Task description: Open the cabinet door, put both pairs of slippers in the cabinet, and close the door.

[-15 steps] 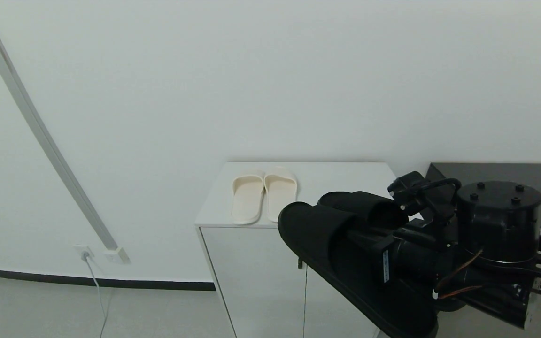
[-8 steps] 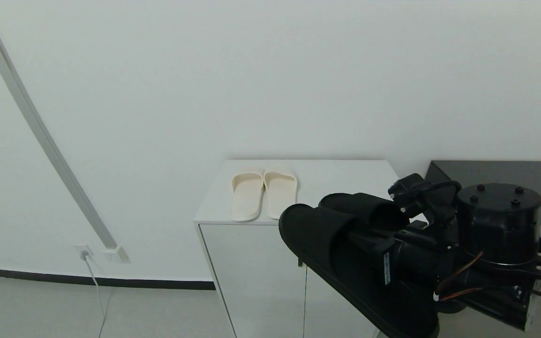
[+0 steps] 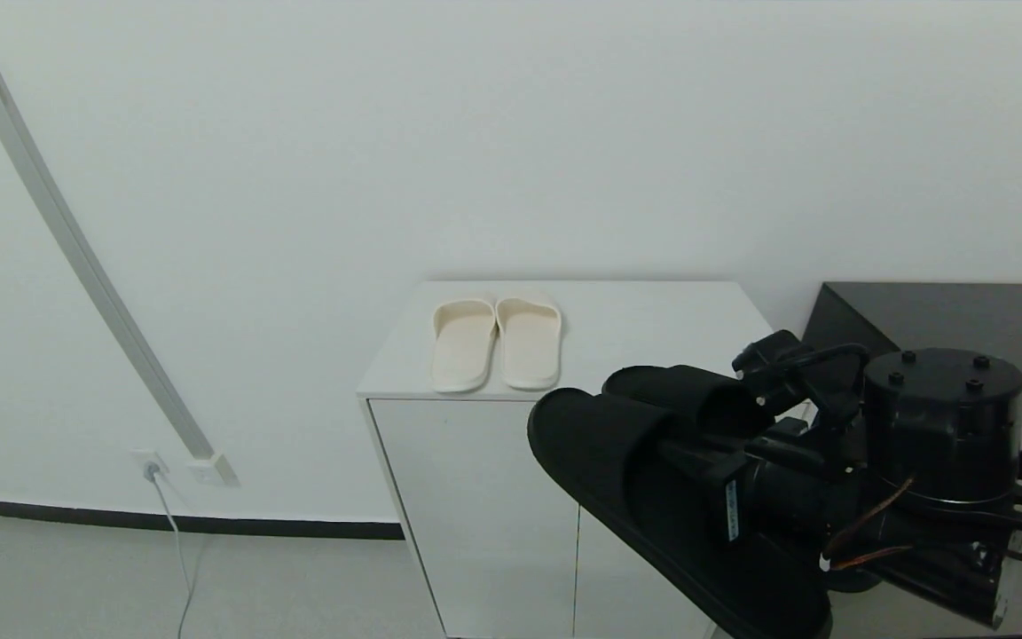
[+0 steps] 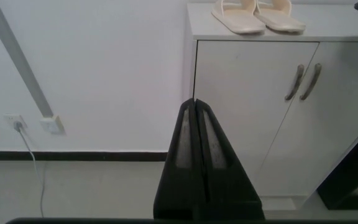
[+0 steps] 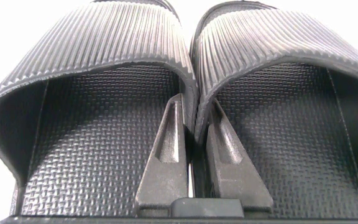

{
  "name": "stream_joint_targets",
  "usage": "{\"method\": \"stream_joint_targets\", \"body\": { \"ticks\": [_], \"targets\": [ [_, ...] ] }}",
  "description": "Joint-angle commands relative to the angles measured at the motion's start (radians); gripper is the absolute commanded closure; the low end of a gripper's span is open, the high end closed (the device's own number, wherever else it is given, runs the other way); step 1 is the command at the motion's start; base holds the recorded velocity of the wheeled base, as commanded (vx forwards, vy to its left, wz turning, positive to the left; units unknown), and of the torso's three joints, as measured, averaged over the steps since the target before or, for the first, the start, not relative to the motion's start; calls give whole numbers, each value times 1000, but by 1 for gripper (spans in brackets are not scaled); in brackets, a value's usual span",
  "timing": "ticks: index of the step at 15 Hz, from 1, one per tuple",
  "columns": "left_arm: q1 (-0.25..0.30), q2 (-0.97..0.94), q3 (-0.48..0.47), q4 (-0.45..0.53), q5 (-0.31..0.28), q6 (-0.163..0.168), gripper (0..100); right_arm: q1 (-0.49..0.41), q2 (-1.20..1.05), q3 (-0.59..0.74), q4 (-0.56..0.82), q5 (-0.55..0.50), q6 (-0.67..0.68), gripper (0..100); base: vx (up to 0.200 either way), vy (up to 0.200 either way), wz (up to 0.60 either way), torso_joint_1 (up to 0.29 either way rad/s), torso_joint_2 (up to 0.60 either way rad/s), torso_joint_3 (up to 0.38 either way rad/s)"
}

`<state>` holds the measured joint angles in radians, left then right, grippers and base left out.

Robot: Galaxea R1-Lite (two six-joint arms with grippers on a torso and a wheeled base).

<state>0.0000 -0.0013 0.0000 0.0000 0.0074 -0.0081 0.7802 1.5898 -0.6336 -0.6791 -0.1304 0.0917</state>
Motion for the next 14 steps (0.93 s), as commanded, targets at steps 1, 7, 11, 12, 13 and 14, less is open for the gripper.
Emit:
{"method": "stream_joint_targets", "body": {
  "ticks": [1, 7, 11, 12, 13, 14],
  "targets": [
    [0, 1, 0, 0, -1, -1, 0, 1, -1, 0, 0, 0, 0, 100, 0, 0, 0, -173, 398, 227],
    [0, 1, 0, 0, 0, -1, 0, 2, -1, 6, 0, 0, 0, 100, 0, 0, 0, -220, 528, 300],
    [0, 1, 0, 0, 0, -1, 0, 2, 1, 8, 1, 0, -1, 100, 0, 0, 0, -214, 537, 322],
    [0, 1, 0, -2, 0, -1, 0, 2, 1, 11, 1, 0, -1, 100, 0, 0, 0, -203, 515, 320],
    [0, 1, 0, 0, 0, -1, 0, 4, -1, 12, 0, 0, -1, 100, 0, 0, 0, -183, 500, 344],
    [0, 1, 0, 0, 0, -1, 0, 4, -1, 12, 0, 0, -1, 100, 0, 0, 0, -188, 520, 325]
  ]
}}
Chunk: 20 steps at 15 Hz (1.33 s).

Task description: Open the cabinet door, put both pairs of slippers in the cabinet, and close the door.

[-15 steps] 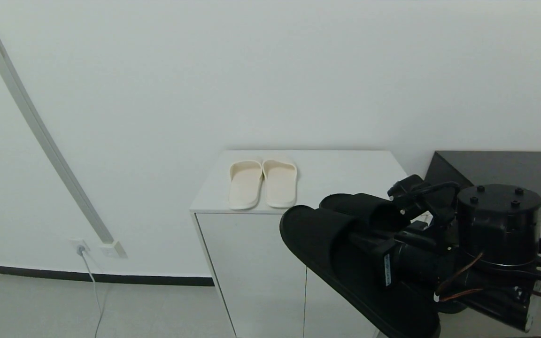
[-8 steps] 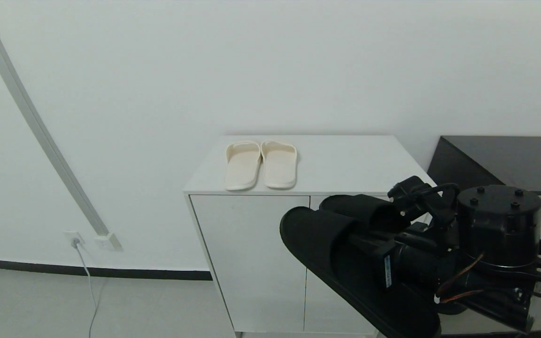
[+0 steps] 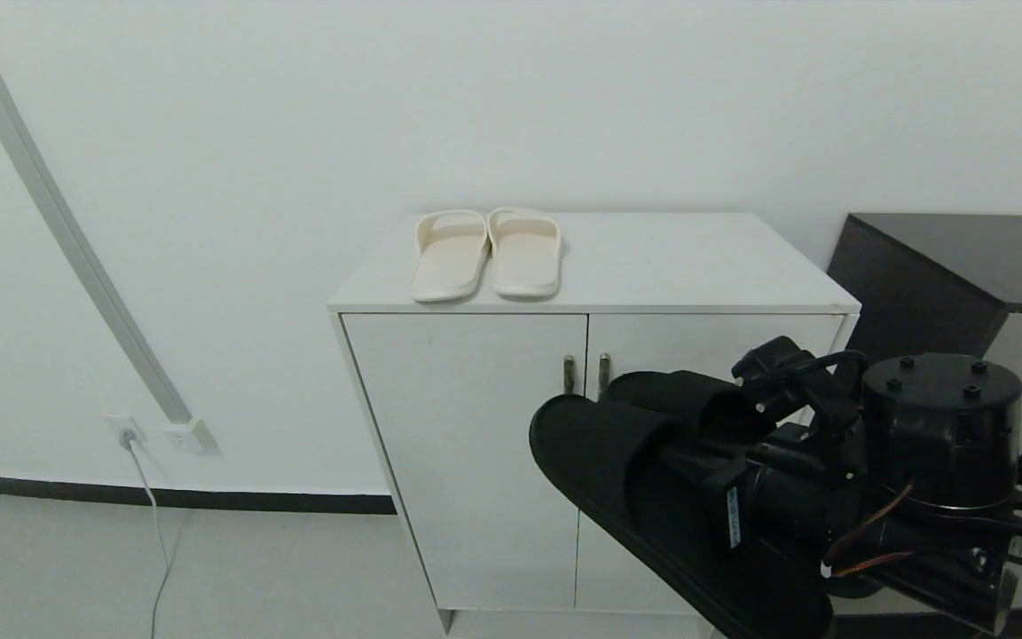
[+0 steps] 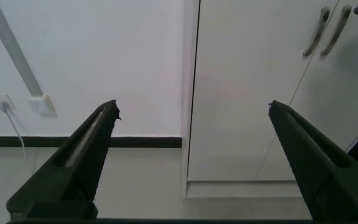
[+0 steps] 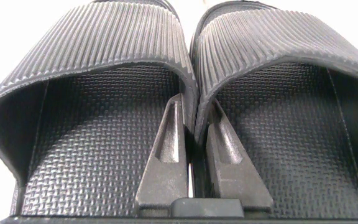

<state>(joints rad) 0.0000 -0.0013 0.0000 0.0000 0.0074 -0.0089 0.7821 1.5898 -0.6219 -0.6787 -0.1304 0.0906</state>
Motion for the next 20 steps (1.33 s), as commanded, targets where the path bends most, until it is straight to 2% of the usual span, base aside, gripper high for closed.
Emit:
{"method": "stream_joint_targets", "body": {
  "ticks": [1, 10, 17, 20],
  "targets": [
    [0, 1, 0, 0, 0, 0, 0, 2, -1, 1, -1, 0, 0, 100, 0, 0, 0, -178, 496, 330],
    [0, 1, 0, -2, 0, 0, 0, 3, 4, 10, -4, 3, -12, 100, 0, 0, 0, -138, 479, 334],
    [0, 1, 0, -2, 2, 4, 0, 3, 2, 13, -4, 5, -12, 100, 0, 0, 0, -57, 443, 388],
    [0, 1, 0, -2, 0, 14, 0, 3, 1, 18, -4, 5, -14, 100, 0, 0, 0, 1, 61, 56]
  ]
}}
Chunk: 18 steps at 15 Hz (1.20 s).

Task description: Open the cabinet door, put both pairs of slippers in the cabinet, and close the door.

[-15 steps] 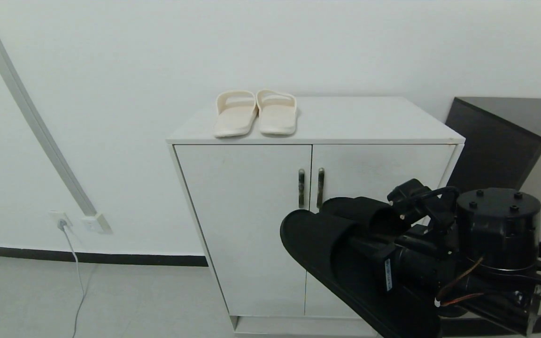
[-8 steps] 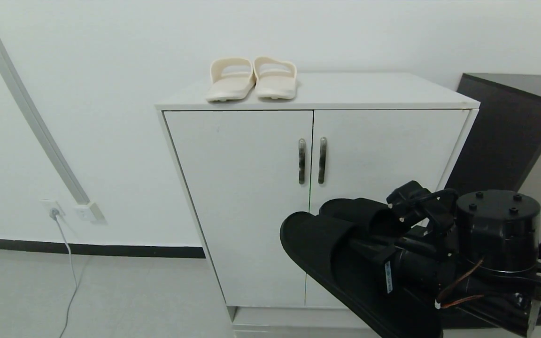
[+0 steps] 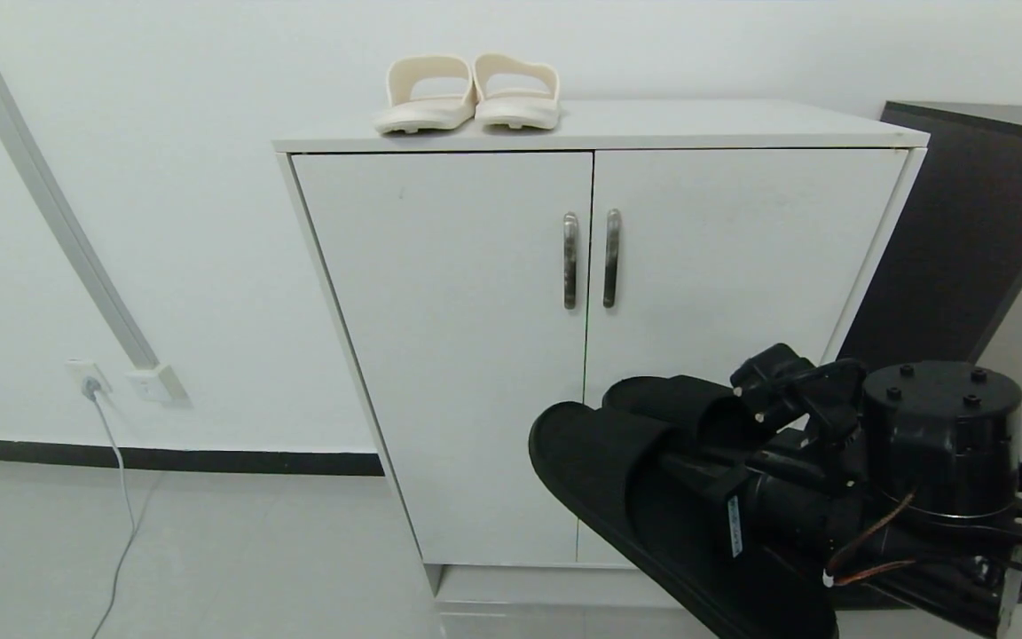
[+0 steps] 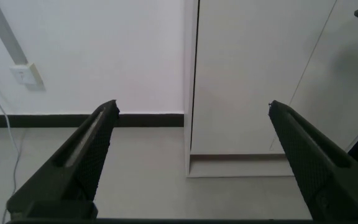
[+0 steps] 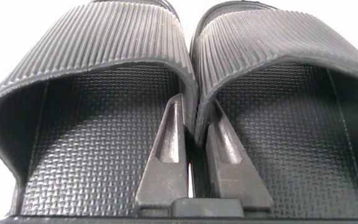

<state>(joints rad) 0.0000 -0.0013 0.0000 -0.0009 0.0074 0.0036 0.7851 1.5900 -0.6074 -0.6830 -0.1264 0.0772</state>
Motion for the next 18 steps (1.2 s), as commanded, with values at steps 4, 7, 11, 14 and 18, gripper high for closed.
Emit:
{"method": "stream_joint_targets", "body": {
  "ticks": [4, 7, 11, 14, 18],
  "targets": [
    [0, 1, 0, 1, 0, 1, 0, 2, 1, 8, 0, 2, -1, 100, 0, 0, 0, 0, 0, 0],
    [0, 1, 0, 1, -1, 3, 0, 2, 1, 14, 0, 4, -20, 100, 0, 0, 0, -2, 116, 94],
    [0, 20, -2, 1, 0, 3, 0, 8, 2, 37, -36, 5, -27, 100, 0, 0, 0, 0, 39, 24],
    [-3, 61, -5, -1, -3, 42, 0, 11, 1, 69, -82, 2, -43, 100, 0, 0, 0, 0, 0, 0],
    [-6, 190, -138, -4, -57, -4, 0, 11, 8, 81, -99, 5, -53, 100, 0, 0, 0, 0, 0, 0]
  ]
}}
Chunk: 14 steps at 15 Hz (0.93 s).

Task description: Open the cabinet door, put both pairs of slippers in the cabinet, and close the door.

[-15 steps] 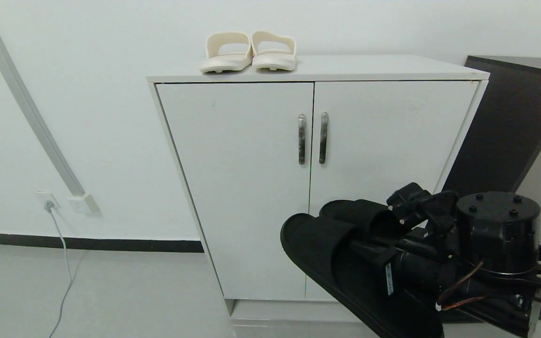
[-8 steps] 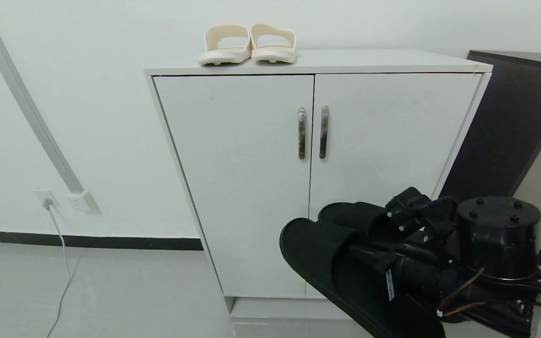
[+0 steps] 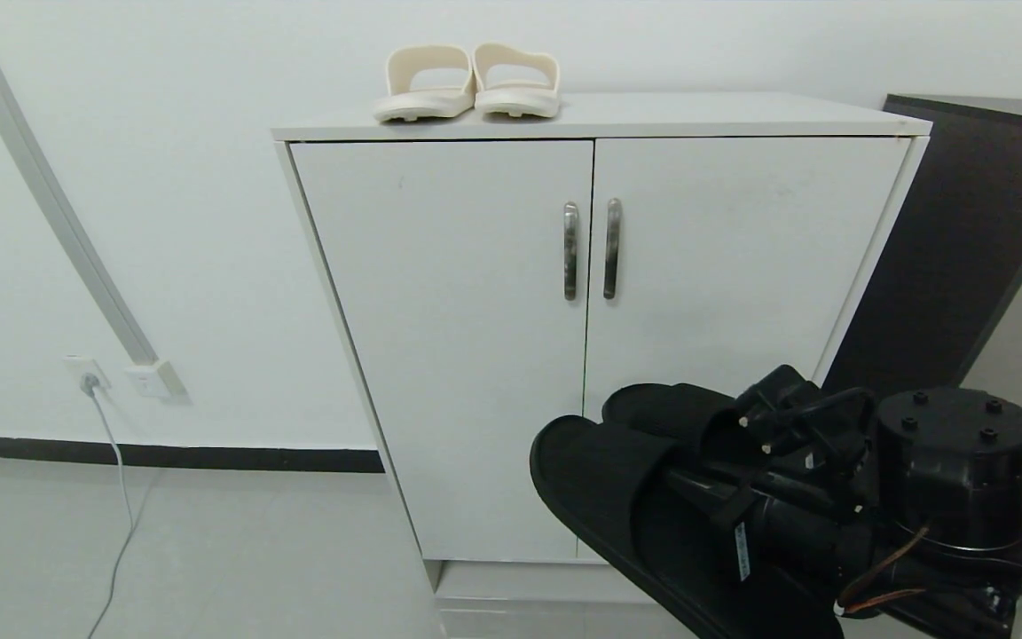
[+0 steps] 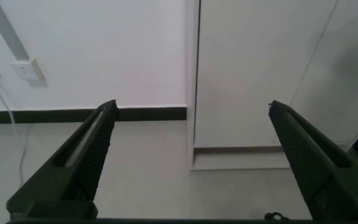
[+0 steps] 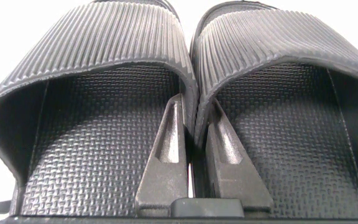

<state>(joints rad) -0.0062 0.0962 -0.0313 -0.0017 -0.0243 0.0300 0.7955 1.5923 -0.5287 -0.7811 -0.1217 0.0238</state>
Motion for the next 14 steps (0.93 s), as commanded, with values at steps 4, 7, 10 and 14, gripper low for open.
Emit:
{"method": "stream_joint_targets", "body": {
  "ticks": [4, 7, 10, 14],
  "targets": [
    [0, 421, -216, -81, -212, -41, 0, 2, 0, 7, -6, 1, -1, 100, 0, 0, 0, 0, 0, 0],
    [0, 593, -240, -208, -292, -39, 0, 4, 0, 9, -14, 1, -1, 100, 0, 0, 0, 0, 0, 0],
    [-15, 746, -299, -274, -362, -41, 0, 13, 3, 9, -14, 1, -1, 100, 0, 0, 0, 0, 0, 0],
    [-140, 883, -372, -319, -381, -45, 0, 17, 5, 9, -14, 1, -1, 100, 0, 0, 0, 0, 0, 0]
  ]
}}
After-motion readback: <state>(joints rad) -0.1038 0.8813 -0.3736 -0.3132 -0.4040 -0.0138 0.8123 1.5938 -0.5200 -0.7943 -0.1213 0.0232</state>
